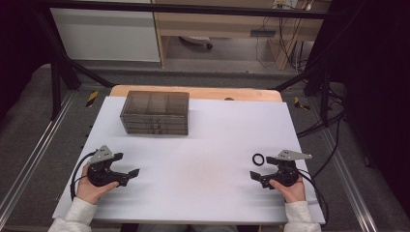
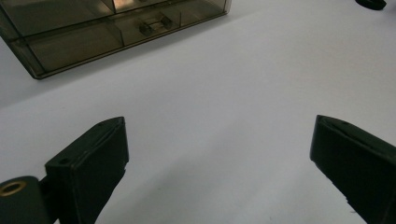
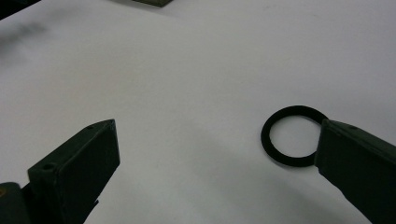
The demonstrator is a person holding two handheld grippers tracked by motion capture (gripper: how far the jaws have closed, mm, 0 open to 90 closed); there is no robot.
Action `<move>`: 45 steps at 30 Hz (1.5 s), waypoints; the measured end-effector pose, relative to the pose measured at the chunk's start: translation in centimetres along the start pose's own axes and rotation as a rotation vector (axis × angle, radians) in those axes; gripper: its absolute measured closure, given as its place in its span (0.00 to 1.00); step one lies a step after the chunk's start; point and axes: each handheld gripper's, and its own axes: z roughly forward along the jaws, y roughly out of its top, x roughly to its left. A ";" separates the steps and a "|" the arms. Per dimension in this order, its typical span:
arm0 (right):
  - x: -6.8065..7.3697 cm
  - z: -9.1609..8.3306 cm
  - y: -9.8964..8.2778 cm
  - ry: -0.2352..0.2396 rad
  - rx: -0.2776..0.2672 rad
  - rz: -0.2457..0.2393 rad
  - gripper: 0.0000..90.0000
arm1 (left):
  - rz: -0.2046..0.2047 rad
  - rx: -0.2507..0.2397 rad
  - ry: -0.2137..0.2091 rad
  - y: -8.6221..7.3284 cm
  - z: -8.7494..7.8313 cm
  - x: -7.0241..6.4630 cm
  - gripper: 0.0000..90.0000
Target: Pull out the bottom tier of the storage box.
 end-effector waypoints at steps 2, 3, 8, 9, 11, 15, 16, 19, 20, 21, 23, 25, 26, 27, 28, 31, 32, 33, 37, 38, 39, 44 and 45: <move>0.0 0.0 0.0 -0.001 0.000 0.000 0.01 | 0.001 0.004 0.000 0.0 0.1 0.0 0.05; 0.0 0.0 0.0 -0.002 -0.002 -0.005 0.01 | 0.000 0.007 0.001 0.0 0.1 0.0 0.05; -0.1 -0.1 0.0 0.000 -0.005 0.002 0.01 | 0.005 0.000 0.002 0.2 0.0 0.0 0.05; -0.1 -0.1 0.0 0.000 -0.005 0.002 0.01 | 0.003 -0.001 0.001 0.2 0.0 0.0 0.05; -0.1 -0.1 -0.1 -0.002 -0.004 -0.002 0.01 | 0.005 0.003 -0.001 0.2 0.0 0.0 0.05; -0.1 -0.1 -0.1 -0.001 -0.001 0.001 0.01 | 0.013 0.005 0.000 0.3 0.1 -0.1 0.04; -0.1 -0.1 -0.1 -0.001 -0.001 0.001 0.01 | 0.015 0.004 -0.001 0.3 0.1 -0.1 0.04; 0.0 0.0 -0.1 0.000 0.007 -0.003 0.01 | 0.024 0.006 -0.005 0.4 0.1 -0.1 0.04; 0.0 0.1 -0.1 -0.002 0.009 -0.006 0.01 | 0.024 0.009 -0.002 0.5 0.2 -0.1 0.04; 0.0 0.1 -0.1 -0.003 0.009 -0.007 0.01 | 0.027 0.013 0.000 0.5 0.2 -0.1 0.04; 0.0 0.0 -0.1 -0.004 0.006 -0.005 0.01 | 0.038 0.020 0.000 0.6 0.3 -0.1 0.04; -0.1 0.0 -0.1 -0.004 0.004 -0.003 0.01 | 0.040 0.022 0.001 0.7 0.3 -0.2 0.04; 0.0 0.0 -0.1 -0.004 0.004 -0.003 0.01 | 0.041 0.022 0.002 0.7 0.3 -0.2 0.04; 0.0 0.0 -0.1 -0.004 0.005 -0.005 0.01 | 0.040 0.022 0.001 0.8 0.3 -0.2 0.04; 0.0 0.0 -0.1 -0.004 0.005 -0.005 0.01 | 0.043 0.023 -0.001 0.8 0.3 -0.2 0.04; -0.1 0.0 -0.1 -0.005 0.004 -0.007 0.01 | 0.055 0.032 -0.002 1.0 0.5 -0.3 0.04; 0.0 0.0 -0.1 -0.005 0.005 -0.005 0.01 | 0.058 0.033 -0.004 1.0 0.5 -0.4 0.04; 0.0 0.0 -0.1 -0.005 0.007 -0.004 0.01 | 0.062 0.034 -0.007 1.1 0.5 -0.4 0.04; 0.0 0.1 -0.1 -0.006 0.009 -0.007 0.01 | 0.078 0.043 -0.005 1.3 0.7 -0.6 0.04; 0.0 0.1 -0.1 -0.006 0.007 -0.007 0.01 | 0.081 0.044 -0.007 1.4 0.7 -0.6 0.04; 0.0 0.1 -0.1 -0.006 0.007 -0.006 0.01 | 0.088 0.046 -0.006 1.5 0.7 -0.6 0.04; 0.0 0.1 -0.1 -0.008 0.007 -0.009 0.01 | 0.099 0.049 -0.006 1.6 0.8 -0.6 0.05; 0.0 0.1 -0.1 -0.010 0.007 -0.009 0.01 | 0.104 0.052 -0.004 1.7 0.8 -0.6 0.05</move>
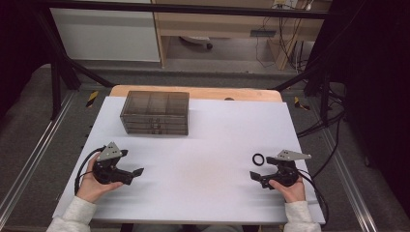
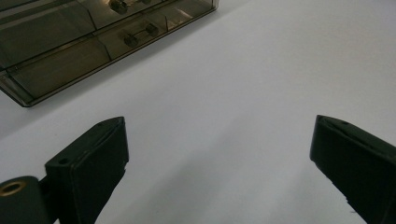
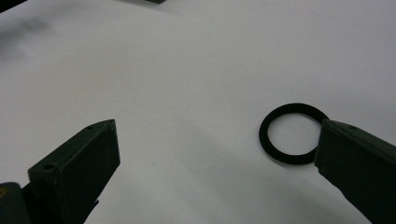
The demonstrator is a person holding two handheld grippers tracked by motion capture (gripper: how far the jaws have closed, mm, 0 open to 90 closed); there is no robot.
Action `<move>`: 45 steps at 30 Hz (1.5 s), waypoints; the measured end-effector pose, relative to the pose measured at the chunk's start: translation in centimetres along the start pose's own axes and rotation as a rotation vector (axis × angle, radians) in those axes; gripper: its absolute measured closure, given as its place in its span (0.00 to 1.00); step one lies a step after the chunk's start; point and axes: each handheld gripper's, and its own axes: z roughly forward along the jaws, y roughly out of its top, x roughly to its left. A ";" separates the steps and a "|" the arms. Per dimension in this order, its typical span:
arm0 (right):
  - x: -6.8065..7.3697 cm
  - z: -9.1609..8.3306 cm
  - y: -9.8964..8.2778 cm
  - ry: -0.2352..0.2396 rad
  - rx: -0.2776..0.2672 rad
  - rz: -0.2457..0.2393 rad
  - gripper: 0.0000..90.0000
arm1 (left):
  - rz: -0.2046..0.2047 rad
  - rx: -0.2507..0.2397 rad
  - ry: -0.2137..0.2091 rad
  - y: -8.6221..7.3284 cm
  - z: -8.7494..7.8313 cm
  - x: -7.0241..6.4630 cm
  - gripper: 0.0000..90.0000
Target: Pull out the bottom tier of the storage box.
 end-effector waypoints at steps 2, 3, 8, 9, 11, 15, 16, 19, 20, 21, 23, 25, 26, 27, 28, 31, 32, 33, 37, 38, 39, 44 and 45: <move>0.0 0.0 0.0 0.000 0.001 -0.002 0.01 | 0.004 0.001 0.001 0.0 0.0 0.0 0.05; 0.0 0.0 0.0 0.000 0.001 -0.002 0.01 | 0.011 0.002 0.007 0.1 0.1 -0.1 0.05; 0.0 0.0 0.0 0.001 0.002 -0.002 0.01 | 0.039 0.010 0.017 0.4 0.1 -0.2 0.05; 0.0 0.0 0.0 0.001 0.003 -0.002 0.01 | 0.042 0.011 0.018 0.5 0.1 -0.2 0.05; 0.0 0.0 0.0 0.002 0.003 -0.001 0.01 | 0.053 0.017 0.022 0.6 0.2 -0.2 0.05; 0.0 0.0 0.0 0.000 0.001 -0.002 0.01 | 0.084 0.029 0.035 1.0 0.4 -0.2 0.04; 0.0 0.0 0.0 0.001 0.004 -0.002 0.01 | 0.094 0.034 0.037 1.1 0.5 -0.2 0.04; 0.0 0.1 0.0 -0.001 0.004 -0.004 0.01 | 0.115 0.044 0.047 1.3 0.7 -0.1 0.04; 0.0 0.1 0.0 -0.001 0.004 -0.004 0.01 | 0.124 0.047 0.050 1.4 0.8 -0.1 0.04; 0.0 0.1 0.0 -0.001 0.003 -0.004 0.01 | 0.126 0.046 0.052 1.5 0.8 0.0 0.04; 0.0 0.0 0.0 -0.001 0.004 -0.004 0.01 | 0.139 0.053 0.058 1.6 1.0 0.0 0.04; 0.0 0.0 0.0 -0.001 0.004 -0.005 0.01 | 0.153 0.058 0.067 1.8 1.1 0.0 0.04; 0.0 0.0 0.0 -0.001 0.004 -0.005 0.01 | 0.159 0.060 0.073 1.8 1.2 0.1 0.04; 0.0 0.0 0.0 -0.001 0.004 -0.004 0.01 | 0.167 0.058 0.080 1.9 1.3 0.1 0.04; 0.0 0.1 0.0 -0.002 0.003 -0.004 0.01 | 0.172 0.058 0.084 2.0 1.4 0.1 0.04; 0.0 0.0 0.0 -0.002 0.004 -0.005 0.01 | 0.197 0.069 0.095 2.3 1.8 0.2 0.04; 0.0 0.0 0.0 -0.003 0.004 -0.006 0.01 | 0.204 0.074 0.098 2.3 1.9 0.2 0.04; 0.0 0.0 0.0 -0.003 0.004 -0.006 0.01 | 0.212 0.076 0.100 2.4 2.1 0.2 0.04; 0.0 0.0 0.0 -0.005 0.004 -0.005 0.01 | 0.248 0.094 0.121 2.6 2.6 0.2 0.04; 0.0 0.0 0.0 -0.006 0.005 -0.006 0.01 | 0.258 0.096 0.127 2.7 2.8 0.2 0.04; 0.0 0.0 0.0 -0.005 0.005 -0.007 0.01 | 0.264 0.097 0.129 2.7 2.9 0.2 0.04; 0.0 0.0 0.0 -0.005 0.006 -0.009 0.01 | 0.298 0.105 0.155 2.9 3.5 0.3 0.04; 0.0 0.0 0.0 -0.006 0.006 -0.007 0.01 | 0.303 0.109 0.160 3.0 3.6 0.3 0.04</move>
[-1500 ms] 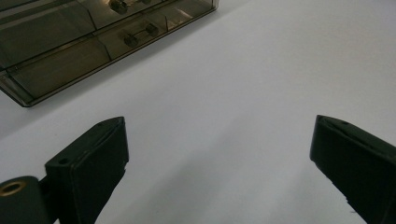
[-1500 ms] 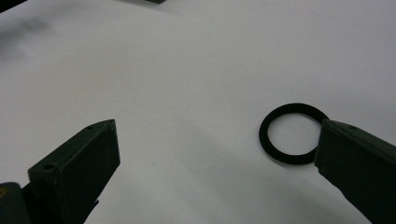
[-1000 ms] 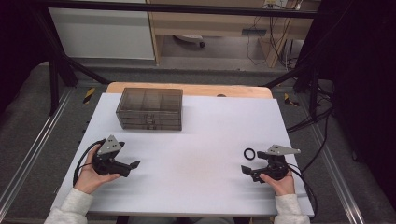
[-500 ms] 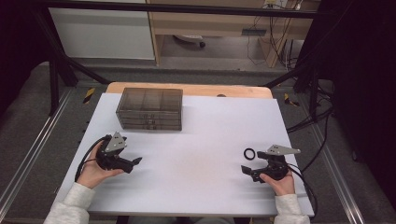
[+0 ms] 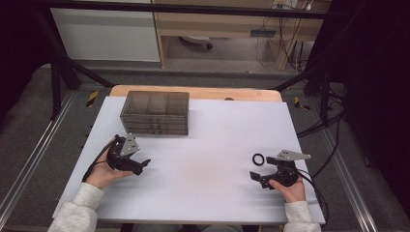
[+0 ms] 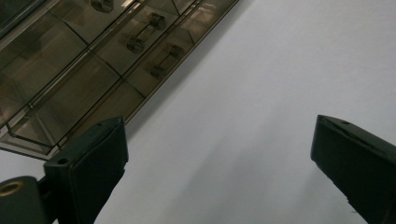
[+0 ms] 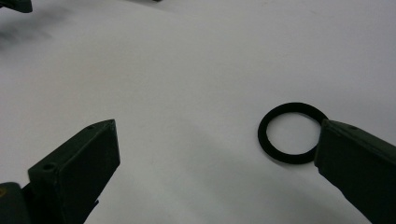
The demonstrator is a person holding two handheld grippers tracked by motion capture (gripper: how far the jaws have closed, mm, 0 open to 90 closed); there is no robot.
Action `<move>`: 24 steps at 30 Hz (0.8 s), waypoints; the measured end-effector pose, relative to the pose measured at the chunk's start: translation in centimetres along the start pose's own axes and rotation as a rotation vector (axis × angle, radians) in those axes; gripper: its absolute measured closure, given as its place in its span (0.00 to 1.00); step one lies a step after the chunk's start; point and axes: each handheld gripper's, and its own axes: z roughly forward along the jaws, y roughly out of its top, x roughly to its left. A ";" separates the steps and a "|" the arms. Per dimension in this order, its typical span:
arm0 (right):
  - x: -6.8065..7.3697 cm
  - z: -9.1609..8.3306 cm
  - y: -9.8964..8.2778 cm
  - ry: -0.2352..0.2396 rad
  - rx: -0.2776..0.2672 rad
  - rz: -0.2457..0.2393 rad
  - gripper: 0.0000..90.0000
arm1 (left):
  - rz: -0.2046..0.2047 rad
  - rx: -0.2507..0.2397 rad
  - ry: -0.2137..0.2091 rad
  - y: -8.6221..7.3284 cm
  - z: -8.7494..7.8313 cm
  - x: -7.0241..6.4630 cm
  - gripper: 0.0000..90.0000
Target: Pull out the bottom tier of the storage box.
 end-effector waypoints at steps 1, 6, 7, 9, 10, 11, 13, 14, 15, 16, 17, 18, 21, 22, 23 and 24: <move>0.0 0.0 0.0 0.000 0.000 0.000 0.01 | 0.006 0.002 0.007 0.1 0.1 0.0 0.04; 0.0 0.0 0.0 -0.002 0.000 -0.002 0.01 | 0.037 0.008 0.032 0.4 0.6 0.1 0.04; 0.0 0.0 0.0 -0.001 0.000 -0.002 0.01 | 0.041 0.007 0.038 0.5 0.7 0.1 0.04; 0.0 0.0 0.0 -0.001 0.001 -0.003 0.01 | 0.056 0.015 0.055 0.6 1.0 0.2 0.04; 0.0 0.0 0.0 -0.002 0.001 -0.003 0.01 | 0.063 0.019 0.063 0.6 1.1 0.2 0.05; 0.0 0.0 0.0 -0.004 -0.001 -0.002 0.01 | 0.074 0.024 0.074 0.6 1.2 0.2 0.05; 0.0 0.0 0.0 -0.005 -0.003 -0.003 0.01 | 0.086 0.031 0.084 0.7 1.4 0.3 0.06; 0.0 0.0 0.0 -0.005 -0.004 -0.003 0.01 | 0.091 0.032 0.088 0.7 1.5 0.3 0.06; 0.0 0.0 0.0 -0.006 -0.003 -0.004 0.01 | 0.094 0.030 0.090 0.7 1.6 0.3 0.07; 0.0 0.0 0.0 -0.006 -0.003 -0.004 0.01 | 0.100 0.030 0.093 0.7 1.7 0.3 0.07; 0.0 0.0 0.0 -0.006 -0.003 -0.004 0.01 | 0.105 0.028 0.100 0.8 1.8 0.3 0.07; 0.0 0.0 0.0 -0.006 -0.003 -0.004 0.01 | 0.113 0.025 0.105 0.8 1.9 0.3 0.08; 0.0 0.0 0.0 -0.006 -0.001 -0.004 0.01 | 0.144 0.015 0.129 0.8 2.1 0.3 0.10; 0.0 0.0 0.0 -0.006 -0.001 -0.004 0.01 | 0.155 0.012 0.135 0.8 2.2 0.3 0.11; 0.0 0.0 0.0 -0.006 -0.001 -0.004 0.01 | 0.167 0.010 0.145 0.8 2.3 0.3 0.12; 0.0 0.0 0.0 -0.006 -0.001 -0.004 0.01 | 0.181 0.011 0.155 0.9 2.4 0.2 0.13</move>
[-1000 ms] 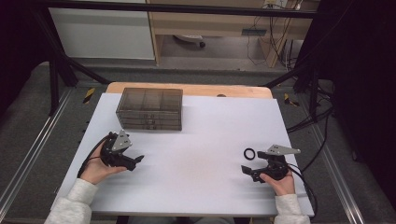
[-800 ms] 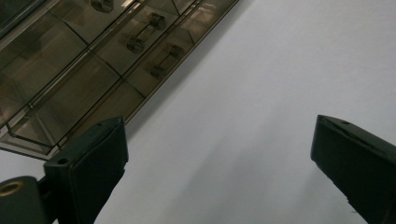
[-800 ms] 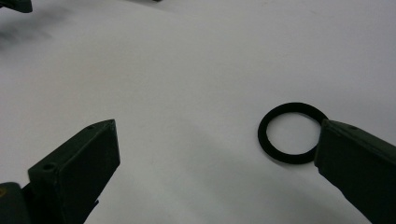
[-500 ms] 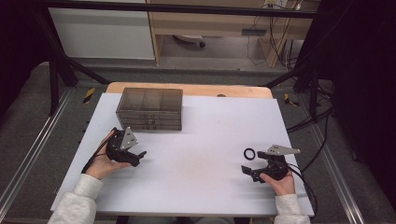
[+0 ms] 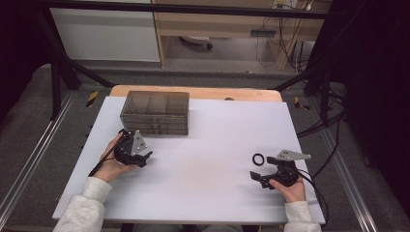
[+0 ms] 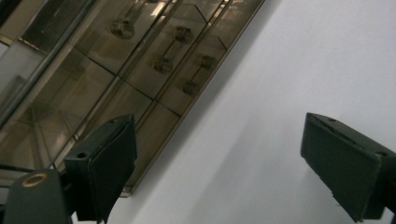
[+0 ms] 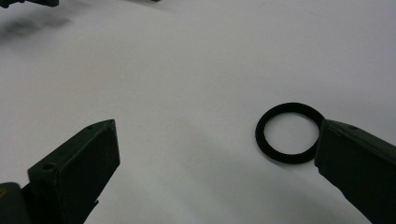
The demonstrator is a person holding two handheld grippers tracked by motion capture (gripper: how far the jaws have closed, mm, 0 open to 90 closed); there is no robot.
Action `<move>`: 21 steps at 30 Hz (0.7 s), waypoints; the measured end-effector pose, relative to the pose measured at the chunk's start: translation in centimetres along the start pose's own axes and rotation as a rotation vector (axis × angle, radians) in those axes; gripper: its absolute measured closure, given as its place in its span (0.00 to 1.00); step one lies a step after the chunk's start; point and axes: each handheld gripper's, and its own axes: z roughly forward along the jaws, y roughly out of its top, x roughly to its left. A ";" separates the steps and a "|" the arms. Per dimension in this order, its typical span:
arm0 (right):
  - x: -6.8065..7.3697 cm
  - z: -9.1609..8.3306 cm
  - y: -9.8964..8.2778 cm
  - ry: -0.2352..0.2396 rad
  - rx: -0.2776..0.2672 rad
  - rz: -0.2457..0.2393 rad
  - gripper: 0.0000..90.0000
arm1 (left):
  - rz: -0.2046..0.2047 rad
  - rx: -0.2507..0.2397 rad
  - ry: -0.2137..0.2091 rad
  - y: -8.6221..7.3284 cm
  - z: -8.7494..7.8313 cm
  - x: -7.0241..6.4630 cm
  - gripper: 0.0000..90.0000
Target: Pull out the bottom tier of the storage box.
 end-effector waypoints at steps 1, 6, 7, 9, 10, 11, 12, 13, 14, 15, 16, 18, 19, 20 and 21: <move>0.0 0.0 0.0 0.000 0.000 0.000 0.01 | 0.013 0.000 0.010 0.0 0.1 0.0 0.14; 0.0 0.0 0.0 -0.001 0.002 -0.003 0.01 | 0.090 -0.011 0.033 0.1 0.6 -0.2 0.18; 0.0 0.0 0.0 0.000 0.001 -0.001 0.01 | 0.103 -0.014 0.037 0.1 0.7 -0.3 0.21; 0.0 0.0 0.0 0.000 0.001 -0.001 0.01 | 0.133 -0.022 0.047 0.1 0.9 -0.3 0.23; 0.0 0.0 0.0 -0.001 0.001 0.000 0.01 | 0.145 -0.020 0.053 0.1 1.0 -0.4 0.23; 0.0 0.0 0.0 -0.001 0.001 0.000 0.01 | 0.151 -0.021 0.053 0.1 1.1 -0.4 0.24; 0.0 0.0 0.0 -0.001 0.001 -0.001 0.01 | 0.158 -0.024 0.050 0.1 1.2 -0.4 0.26; 0.0 0.0 0.0 -0.001 0.001 -0.001 0.01 | 0.178 -0.031 0.043 0.1 1.4 -0.4 0.26; 0.0 0.0 0.0 -0.001 0.001 -0.001 0.01 | 0.207 -0.040 0.030 0.0 1.6 -0.3 0.27; 0.0 0.0 0.0 -0.001 0.001 -0.001 0.01 | 0.227 -0.042 0.020 -0.1 1.7 -0.4 0.30; 0.0 0.0 0.0 -0.001 0.001 -0.002 0.01 | 0.270 -0.038 0.022 -0.1 1.8 -0.5 0.39; 0.0 0.0 0.0 -0.001 0.000 -0.002 0.01 | 0.316 -0.022 0.064 0.0 2.0 -0.7 0.46; 0.0 0.0 0.0 -0.001 0.000 -0.002 0.01 | 0.307 -0.033 0.073 0.1 2.0 -0.7 0.44; 0.0 0.0 0.0 -0.002 -0.002 -0.002 0.01 | 0.308 -0.039 0.084 0.2 2.1 -0.8 0.40; 0.0 0.0 0.0 -0.002 -0.003 0.000 0.01 | 0.325 -0.030 0.093 0.2 2.2 -0.9 0.41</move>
